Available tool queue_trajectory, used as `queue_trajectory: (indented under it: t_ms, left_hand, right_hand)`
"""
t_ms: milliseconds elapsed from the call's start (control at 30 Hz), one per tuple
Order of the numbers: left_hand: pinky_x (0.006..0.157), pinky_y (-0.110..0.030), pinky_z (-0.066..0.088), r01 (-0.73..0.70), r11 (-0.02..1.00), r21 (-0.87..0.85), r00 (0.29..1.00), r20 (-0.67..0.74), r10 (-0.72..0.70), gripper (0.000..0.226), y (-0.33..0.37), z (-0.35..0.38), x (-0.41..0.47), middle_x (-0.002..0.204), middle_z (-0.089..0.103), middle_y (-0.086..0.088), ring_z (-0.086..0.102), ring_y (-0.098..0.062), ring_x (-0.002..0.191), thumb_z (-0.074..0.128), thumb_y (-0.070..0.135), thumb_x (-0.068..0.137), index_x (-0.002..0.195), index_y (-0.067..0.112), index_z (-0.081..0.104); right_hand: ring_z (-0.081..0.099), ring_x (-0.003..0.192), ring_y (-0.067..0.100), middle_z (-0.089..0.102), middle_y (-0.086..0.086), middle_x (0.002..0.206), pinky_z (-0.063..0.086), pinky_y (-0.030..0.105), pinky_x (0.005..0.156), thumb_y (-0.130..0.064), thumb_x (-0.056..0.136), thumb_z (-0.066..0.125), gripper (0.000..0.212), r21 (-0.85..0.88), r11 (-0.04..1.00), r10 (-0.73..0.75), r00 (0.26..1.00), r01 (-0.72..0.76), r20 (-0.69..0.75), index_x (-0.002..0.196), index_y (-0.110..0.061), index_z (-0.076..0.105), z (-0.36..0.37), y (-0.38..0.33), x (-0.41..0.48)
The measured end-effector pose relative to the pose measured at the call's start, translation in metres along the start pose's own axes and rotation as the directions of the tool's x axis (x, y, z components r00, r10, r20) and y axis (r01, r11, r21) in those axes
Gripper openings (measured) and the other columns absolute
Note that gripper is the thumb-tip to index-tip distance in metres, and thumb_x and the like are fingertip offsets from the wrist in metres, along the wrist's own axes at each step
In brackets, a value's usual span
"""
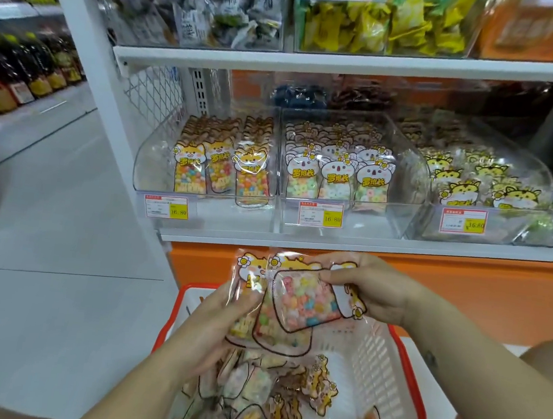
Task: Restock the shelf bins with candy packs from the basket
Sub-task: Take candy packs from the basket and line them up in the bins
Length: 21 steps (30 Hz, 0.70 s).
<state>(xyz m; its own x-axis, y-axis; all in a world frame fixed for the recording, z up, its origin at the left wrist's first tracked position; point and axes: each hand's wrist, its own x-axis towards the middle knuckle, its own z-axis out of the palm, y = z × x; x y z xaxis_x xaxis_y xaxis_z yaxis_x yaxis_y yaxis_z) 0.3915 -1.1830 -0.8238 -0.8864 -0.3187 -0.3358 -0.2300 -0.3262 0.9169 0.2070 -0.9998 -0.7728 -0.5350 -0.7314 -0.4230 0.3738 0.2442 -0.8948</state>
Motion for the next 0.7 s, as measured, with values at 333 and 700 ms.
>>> queue_trajectory:
  t_ms: [333,700]
  left_hand:
    - [0.11,-0.054,0.042,-0.047,0.985,0.166,0.999,0.019,0.045,0.057,-0.002,-0.005,0.002,0.121,0.072,-0.007,0.067,-0.028,0.115,0.083,0.028,0.079,0.131,0.02,0.06]
    - [0.092,-0.02,0.049,-0.197,0.883,0.426,0.941,-0.171,0.292,0.043,0.014,0.001,-0.009,0.118,0.068,0.024,0.061,0.009,0.108,0.069,0.023,0.094,0.126,0.047,0.053]
  right_hand:
    - [0.06,0.061,0.016,0.073,0.004,0.082,0.041,0.022,0.051,-0.026,0.089,0.072,0.015,-0.47,0.878,-0.234,0.936,0.088,-0.263,0.102,-0.019,0.075,0.009,0.005,-0.001]
    - [0.066,0.106,0.028,0.074,0.007,0.112,0.046,0.05,0.098,0.01,0.088,0.053,0.026,-0.223,0.968,-0.114,0.993,0.113,0.009,0.095,-0.011,0.066,0.017,-0.013,-0.013]
